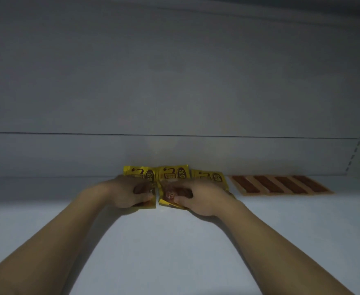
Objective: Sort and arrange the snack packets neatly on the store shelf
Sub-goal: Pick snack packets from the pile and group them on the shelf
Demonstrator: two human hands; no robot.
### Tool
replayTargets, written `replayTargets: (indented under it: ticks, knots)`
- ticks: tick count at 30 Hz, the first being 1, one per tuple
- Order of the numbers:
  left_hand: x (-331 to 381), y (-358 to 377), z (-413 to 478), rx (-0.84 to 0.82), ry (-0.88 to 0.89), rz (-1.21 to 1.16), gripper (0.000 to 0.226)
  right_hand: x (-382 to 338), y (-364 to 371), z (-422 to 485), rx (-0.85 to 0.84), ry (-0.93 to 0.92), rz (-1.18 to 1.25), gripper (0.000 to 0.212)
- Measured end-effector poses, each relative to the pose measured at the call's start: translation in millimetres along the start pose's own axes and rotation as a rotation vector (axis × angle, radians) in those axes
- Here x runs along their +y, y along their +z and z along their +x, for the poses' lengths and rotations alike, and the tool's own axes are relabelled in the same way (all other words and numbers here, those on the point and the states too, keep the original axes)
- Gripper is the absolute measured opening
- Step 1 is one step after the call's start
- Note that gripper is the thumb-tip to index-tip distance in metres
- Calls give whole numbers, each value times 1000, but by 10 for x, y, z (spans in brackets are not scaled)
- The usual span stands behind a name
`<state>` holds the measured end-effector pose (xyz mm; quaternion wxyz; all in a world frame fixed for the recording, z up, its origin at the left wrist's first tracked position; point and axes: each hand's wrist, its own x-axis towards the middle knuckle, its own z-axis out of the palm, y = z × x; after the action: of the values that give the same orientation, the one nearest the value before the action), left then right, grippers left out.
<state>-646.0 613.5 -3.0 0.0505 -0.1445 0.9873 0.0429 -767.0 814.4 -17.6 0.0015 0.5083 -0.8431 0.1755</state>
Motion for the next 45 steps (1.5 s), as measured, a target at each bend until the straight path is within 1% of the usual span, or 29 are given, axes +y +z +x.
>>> replayTargets:
  ticks: [2, 3, 4, 6, 7, 8, 10, 11, 13, 19, 22, 25, 26, 28, 30, 33, 37, 39, 45]
  knots:
    - [-11, 24, 31, 72, -14, -72, 42, -6, -10, 5, 6, -10, 6, 45]
    - [-3, 41, 48, 107, -23, -120, 45, 6, -36, 10, 45, -4, 5, 47]
    - [25, 64, 66, 136, -20, -159, 48, 35, -77, 15, 119, 24, 3, 48]
    - [115, 106, 96, 156, 38, -210, 56, 139, -189, 16, 260, 123, 9, 47]
    - [162, 127, 110, 149, 81, -235, 60, 204, -230, 9, 262, 176, -3, 45]
    - [201, 157, 117, 136, 110, -241, 65, 267, -248, 3, 207, 214, -50, 41]
    - [253, 228, 116, 90, 94, -162, 71, 351, -211, -9, 20, 261, -165, 33]
    - [264, 261, 115, 63, 61, -107, 69, 372, -171, -9, -52, 278, -193, 33]
    - [277, 301, 112, 35, 21, -62, 63, 391, -125, 14, -106, 297, -188, 35]
    - [292, 283, 93, 50, 32, -50, 74, 471, -111, 62, -93, 273, -141, 38]
    - [285, 293, 92, 62, 49, -54, 71, 496, -90, 66, -94, 269, -116, 39]
    - [305, 247, 82, 88, 106, -185, 65, 489, -120, 43, -102, 255, -118, 38]
    - [316, 213, 67, 98, 100, -221, 62, 469, -153, 27, -76, 248, -107, 37]
    - [325, 120, -15, 142, 52, -202, 61, 393, -243, 0, 26, 242, -64, 39]
    - [273, 4, -187, 210, 35, -189, 60, 234, -320, -2, 124, 236, -68, 55]
    - [26, -144, -539, 275, 36, -146, 65, -155, -343, 61, 161, 152, -177, 69]
    - [-475, -329, -1030, 286, -84, -50, 73, -827, -301, 207, 163, 30, -200, 75]
    - [-711, -435, -1295, 306, -125, -28, 74, -1203, -278, 289, 137, -18, -185, 76]
    - [-1571, -526, -2292, 409, -243, -58, 73, -2531, 6, 576, 60, -181, -158, 81]
